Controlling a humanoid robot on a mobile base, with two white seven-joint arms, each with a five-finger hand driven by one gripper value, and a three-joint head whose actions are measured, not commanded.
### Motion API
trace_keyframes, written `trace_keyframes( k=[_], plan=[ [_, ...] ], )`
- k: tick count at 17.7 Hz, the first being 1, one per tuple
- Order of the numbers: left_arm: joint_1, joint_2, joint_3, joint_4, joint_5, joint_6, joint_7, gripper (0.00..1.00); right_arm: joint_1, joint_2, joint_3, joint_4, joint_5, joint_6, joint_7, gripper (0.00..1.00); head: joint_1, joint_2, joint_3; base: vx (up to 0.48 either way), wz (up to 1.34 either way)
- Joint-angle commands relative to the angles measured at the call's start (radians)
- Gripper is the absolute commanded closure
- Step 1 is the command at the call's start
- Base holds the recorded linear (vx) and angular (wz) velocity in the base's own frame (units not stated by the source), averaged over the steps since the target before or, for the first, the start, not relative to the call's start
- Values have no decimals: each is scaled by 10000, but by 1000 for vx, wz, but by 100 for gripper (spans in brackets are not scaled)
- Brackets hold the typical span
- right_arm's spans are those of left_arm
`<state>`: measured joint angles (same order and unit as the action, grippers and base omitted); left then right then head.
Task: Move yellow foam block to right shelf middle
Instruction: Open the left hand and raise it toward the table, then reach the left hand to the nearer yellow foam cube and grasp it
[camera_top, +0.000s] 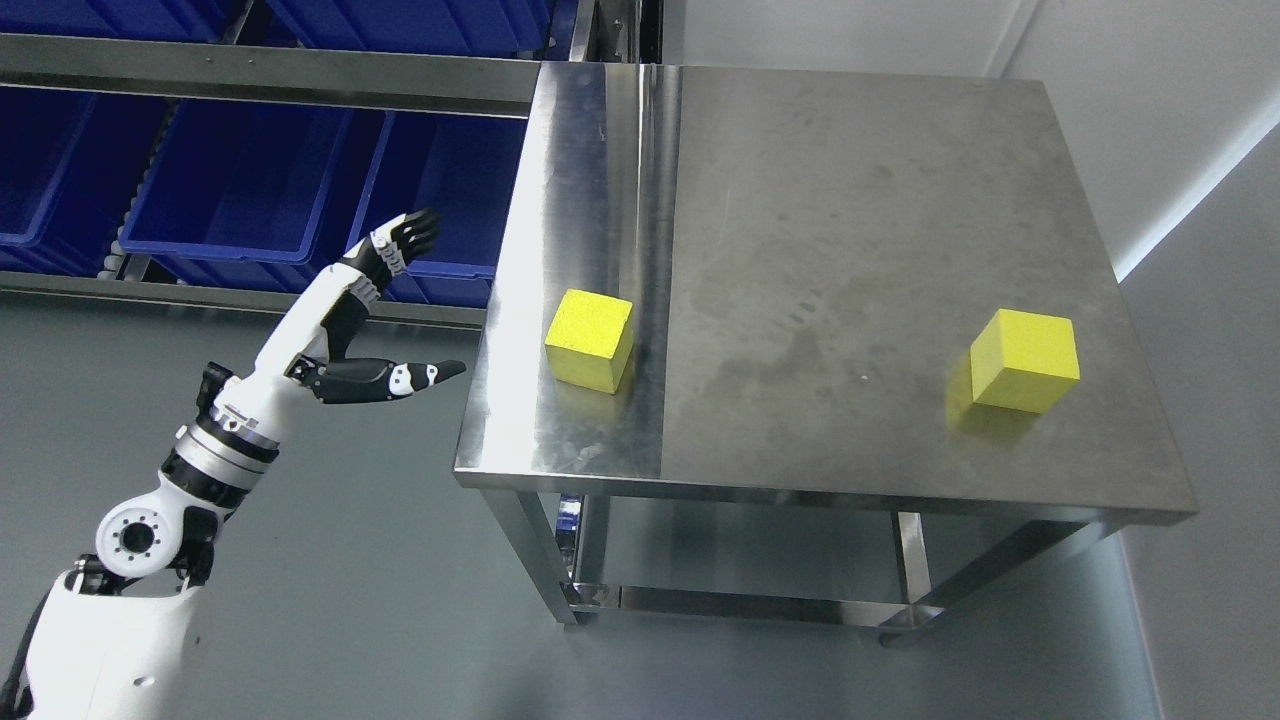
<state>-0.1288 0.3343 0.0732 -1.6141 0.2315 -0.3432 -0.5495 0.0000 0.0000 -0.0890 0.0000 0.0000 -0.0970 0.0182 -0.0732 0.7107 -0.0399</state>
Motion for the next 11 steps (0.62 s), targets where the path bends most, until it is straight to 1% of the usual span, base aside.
trace_keyframes(
  k=[1, 4, 7, 10, 11],
  plan=[
    [-765, -472, -1267, 523, -288, 455, -515, 0, -16, -175, 0, -175, 0, 4, 2, 0, 0, 0, 0, 0, 0],
    [-1256, -1071, -1391, 1090, -979, 732, -916, 0, -16, -175, 0, -175, 0, 4, 2, 0, 0, 0, 0, 0, 0],
    [-1930, -1256, -2003, 1490, -1011, 1205, -1223, 0, -16, -175, 0, -175, 0, 4, 2, 0, 0, 0, 0, 0, 0],
    [-2453, -1440, -2111, 1904, -1041, 1651, -1284, 0, -16, -175, 0, -175, 0, 4, 2, 0, 0, 0, 0, -10, -57],
    [-2667, -1501, -2385, 2179, -1072, 1850, -1437, 0, -16, -175, 0, -175, 0, 4, 2, 0, 0, 0, 0, -16, -102]
  ],
)
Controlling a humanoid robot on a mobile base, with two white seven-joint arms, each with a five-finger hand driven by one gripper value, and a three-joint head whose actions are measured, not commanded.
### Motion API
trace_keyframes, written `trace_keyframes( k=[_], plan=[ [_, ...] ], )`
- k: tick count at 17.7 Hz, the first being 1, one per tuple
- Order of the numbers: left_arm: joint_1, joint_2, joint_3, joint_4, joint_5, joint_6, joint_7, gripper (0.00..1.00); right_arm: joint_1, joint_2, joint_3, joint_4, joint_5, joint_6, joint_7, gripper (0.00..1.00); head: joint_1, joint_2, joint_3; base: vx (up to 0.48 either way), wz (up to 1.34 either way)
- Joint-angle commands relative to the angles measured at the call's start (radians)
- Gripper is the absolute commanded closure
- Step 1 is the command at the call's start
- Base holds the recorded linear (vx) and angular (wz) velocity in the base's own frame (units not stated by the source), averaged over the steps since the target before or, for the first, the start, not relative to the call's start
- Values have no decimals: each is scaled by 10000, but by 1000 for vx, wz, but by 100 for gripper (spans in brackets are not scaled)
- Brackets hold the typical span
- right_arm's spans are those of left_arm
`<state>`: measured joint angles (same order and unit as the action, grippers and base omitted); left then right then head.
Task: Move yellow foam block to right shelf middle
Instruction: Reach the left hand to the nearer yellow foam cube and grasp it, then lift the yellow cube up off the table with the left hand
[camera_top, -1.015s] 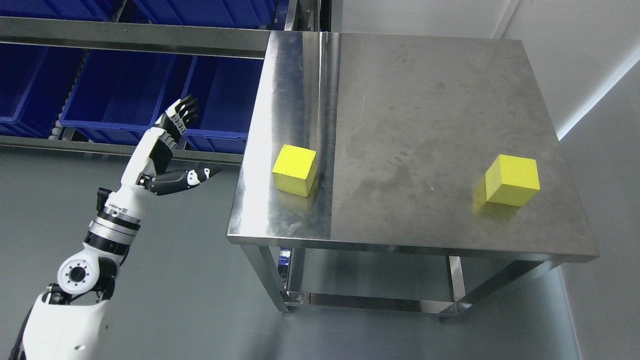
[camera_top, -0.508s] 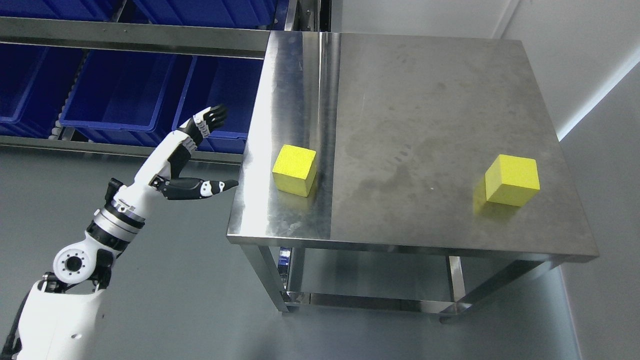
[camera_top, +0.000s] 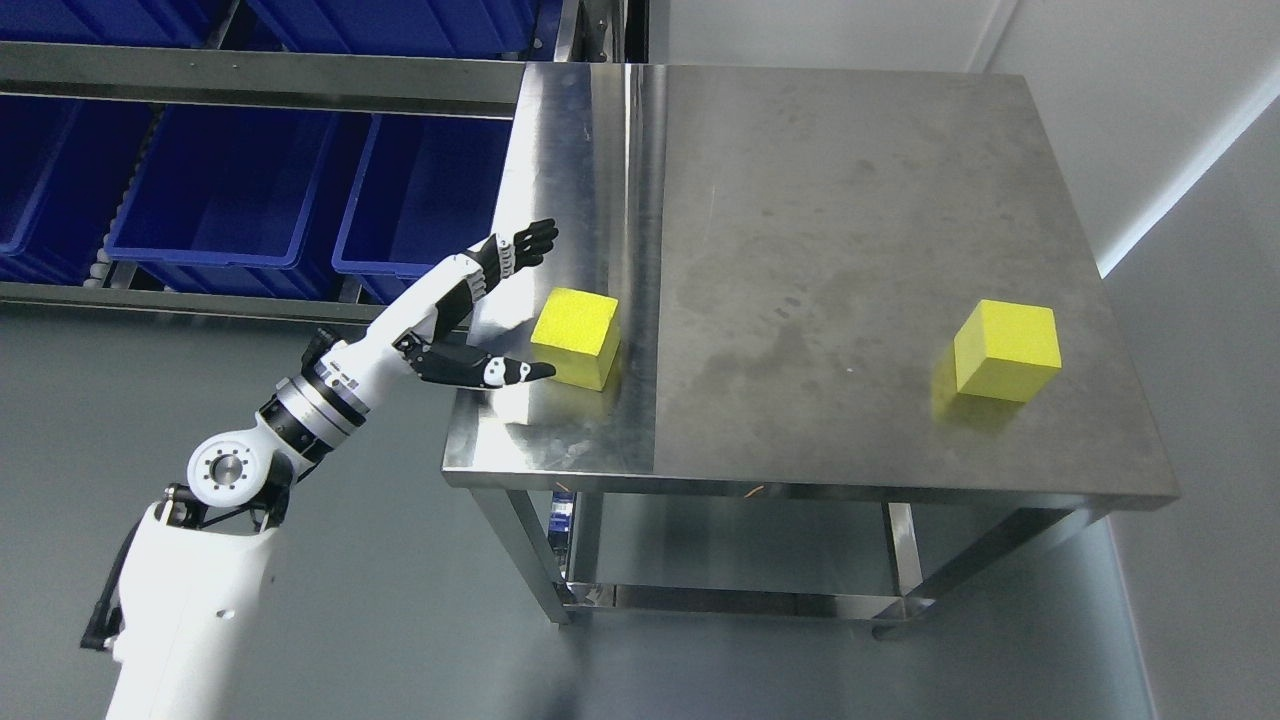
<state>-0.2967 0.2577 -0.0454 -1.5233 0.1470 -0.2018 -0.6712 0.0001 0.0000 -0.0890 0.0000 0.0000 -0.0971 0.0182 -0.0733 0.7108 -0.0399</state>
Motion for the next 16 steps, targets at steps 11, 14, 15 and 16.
trace_keyframes(
  k=[11, 14, 15, 16],
  plan=[
    [-1220, -1227, -1051, 2500, -1393, 546, -1525, 24, -31, -175, 0, -175, 0, 5, 2, 0, 0, 0, 0, -4, -20],
    [-1220, -1379, -423, 2547, -1347, 469, -1785, 44, -16, -175, 0, -175, 0, 5, 2, 0, 0, 0, 0, 11, 43],
    [-1220, -1547, 5, 2547, -1332, 438, -1968, 53, -16, -175, 0, -175, 0, 5, 2, 0, 0, 0, 0, 11, 48],
    [-1205, -1731, 373, 2531, -1317, 393, -2031, 62, -16, -175, 0, -175, 0, 5, 2, 0, 0, 0, 0, 11, 48]
  ],
)
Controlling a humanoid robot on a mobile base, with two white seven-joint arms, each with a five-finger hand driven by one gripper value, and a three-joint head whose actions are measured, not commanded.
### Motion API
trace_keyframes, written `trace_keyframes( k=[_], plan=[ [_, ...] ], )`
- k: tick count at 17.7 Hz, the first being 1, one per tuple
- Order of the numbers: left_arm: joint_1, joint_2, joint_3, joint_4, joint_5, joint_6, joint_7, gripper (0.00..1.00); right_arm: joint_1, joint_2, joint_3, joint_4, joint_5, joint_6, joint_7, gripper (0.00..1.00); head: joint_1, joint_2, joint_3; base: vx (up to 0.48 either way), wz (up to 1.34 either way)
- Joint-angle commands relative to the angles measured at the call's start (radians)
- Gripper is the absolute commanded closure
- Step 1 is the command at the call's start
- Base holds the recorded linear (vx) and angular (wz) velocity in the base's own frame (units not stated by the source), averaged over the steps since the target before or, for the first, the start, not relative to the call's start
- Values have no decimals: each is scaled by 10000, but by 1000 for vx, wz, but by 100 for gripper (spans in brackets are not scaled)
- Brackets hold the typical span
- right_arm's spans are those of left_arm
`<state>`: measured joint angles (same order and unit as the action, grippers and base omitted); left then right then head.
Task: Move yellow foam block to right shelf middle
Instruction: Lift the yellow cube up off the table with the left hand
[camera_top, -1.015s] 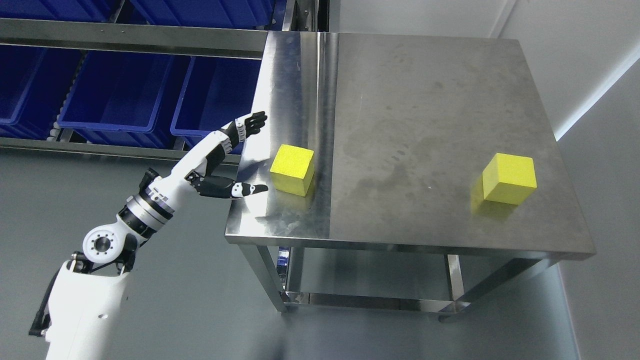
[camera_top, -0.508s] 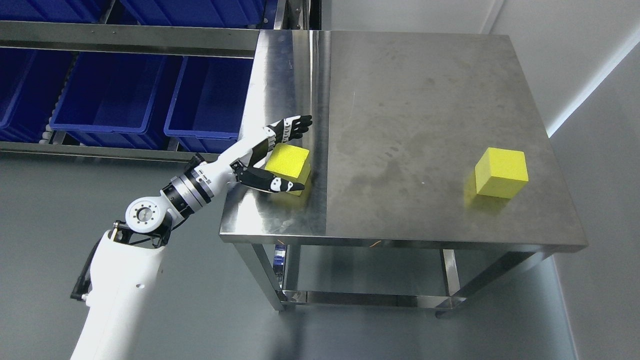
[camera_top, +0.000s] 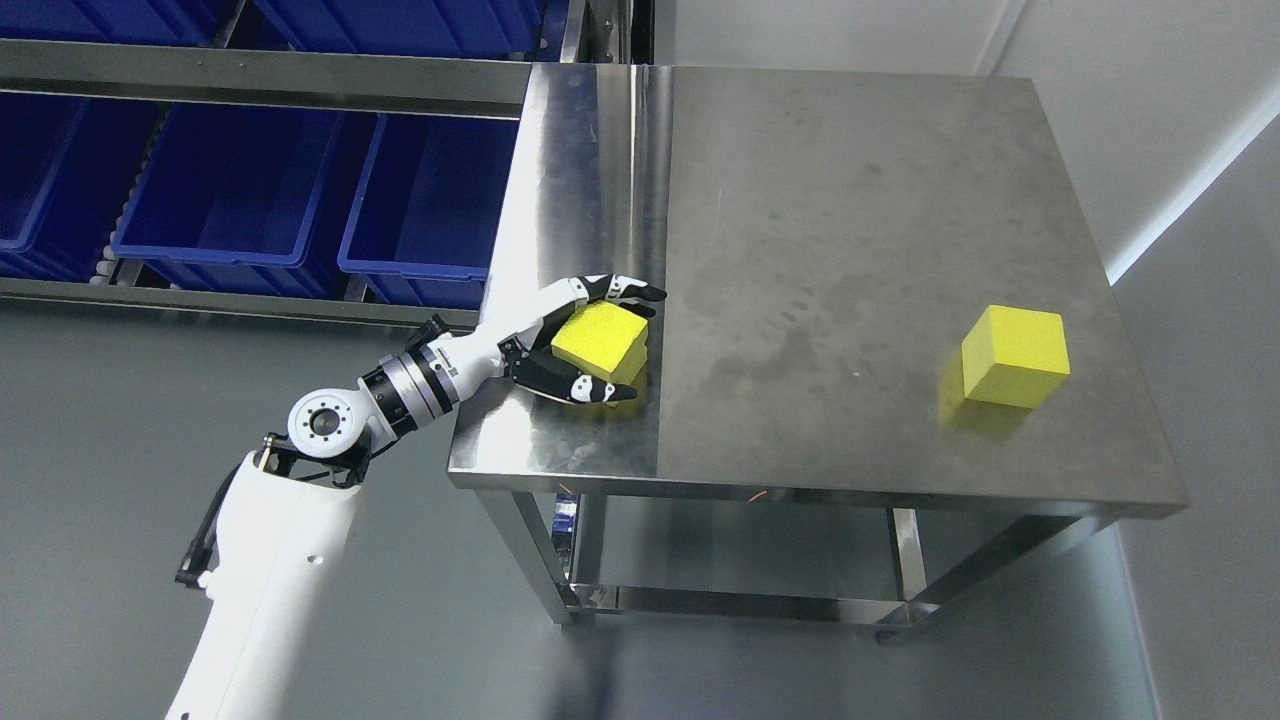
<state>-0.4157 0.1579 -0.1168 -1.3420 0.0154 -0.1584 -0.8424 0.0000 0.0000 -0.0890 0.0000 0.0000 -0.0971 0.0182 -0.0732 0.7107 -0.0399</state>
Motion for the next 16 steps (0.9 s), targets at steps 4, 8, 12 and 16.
trace_keyframes(
  k=[4, 8, 12, 16],
  plan=[
    [-183, -1404, 2913, 383, 1022, -135, -320, 81, -15, -175, 0, -175, 0, 5, 2, 0, 0, 0, 0, 3, 2],
    [-981, -1404, 3973, -354, 2895, -164, 1894, 80, -30, -175, 0, -175, 0, 5, 2, 0, 0, 0, 0, -1, -10],
    [-830, -1404, 3991, -1074, 3359, -840, 5748, 80, -15, -175, 0, -175, 0, 5, 2, 0, 0, 0, 0, 0, -4],
    [274, -1404, 3332, -1092, 3359, -962, 6856, 73, -15, -175, 0, -175, 0, 5, 2, 0, 0, 0, 0, 0, 0]
  ],
)
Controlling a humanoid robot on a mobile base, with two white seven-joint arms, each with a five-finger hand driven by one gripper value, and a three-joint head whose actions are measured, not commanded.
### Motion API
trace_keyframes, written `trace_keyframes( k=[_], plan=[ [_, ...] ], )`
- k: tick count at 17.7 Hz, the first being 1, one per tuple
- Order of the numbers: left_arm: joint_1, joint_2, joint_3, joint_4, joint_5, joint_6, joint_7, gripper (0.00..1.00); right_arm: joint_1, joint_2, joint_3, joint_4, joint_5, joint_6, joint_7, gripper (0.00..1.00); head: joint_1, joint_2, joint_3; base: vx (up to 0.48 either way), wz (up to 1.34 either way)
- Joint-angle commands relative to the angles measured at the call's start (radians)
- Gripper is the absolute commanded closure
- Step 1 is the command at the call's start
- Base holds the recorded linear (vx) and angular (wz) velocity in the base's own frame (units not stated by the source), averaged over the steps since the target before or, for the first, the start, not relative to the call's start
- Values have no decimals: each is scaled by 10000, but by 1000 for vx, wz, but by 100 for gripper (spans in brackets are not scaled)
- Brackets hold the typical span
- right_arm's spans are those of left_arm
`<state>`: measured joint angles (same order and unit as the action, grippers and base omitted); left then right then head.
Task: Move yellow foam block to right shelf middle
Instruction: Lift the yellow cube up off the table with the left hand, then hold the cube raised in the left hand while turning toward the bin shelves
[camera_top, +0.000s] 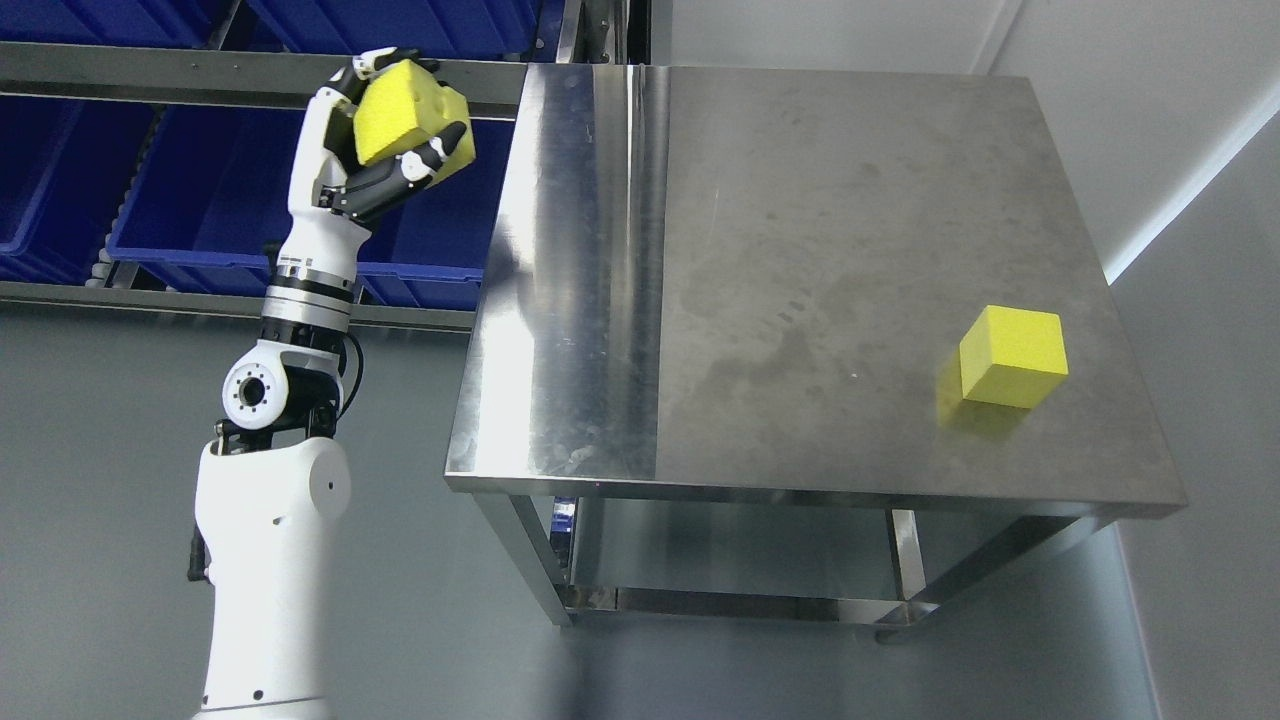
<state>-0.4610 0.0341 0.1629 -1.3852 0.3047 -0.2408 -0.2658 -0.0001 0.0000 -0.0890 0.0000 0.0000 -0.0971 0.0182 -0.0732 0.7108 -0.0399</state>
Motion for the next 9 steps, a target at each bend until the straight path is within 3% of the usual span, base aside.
trace_keyframes(
  k=[1, 3, 9],
  plan=[
    [836, -167, 443, -660, 466, -139, 1670, 72, -14, -175, 0, -175, 0, 4, 2, 0, 0, 0, 0, 0, 0],
    [837, -167, 350, -645, 466, -123, 2471, 72, -15, -175, 0, -175, 0, 4, 2, 0, 0, -1, 0, 0, 0],
    [1265, -167, -523, -675, 359, -1026, 2443, 72, -14, -175, 0, -175, 0, 4, 2, 0, 0, -1, 0, -26, -4]
  ],
)
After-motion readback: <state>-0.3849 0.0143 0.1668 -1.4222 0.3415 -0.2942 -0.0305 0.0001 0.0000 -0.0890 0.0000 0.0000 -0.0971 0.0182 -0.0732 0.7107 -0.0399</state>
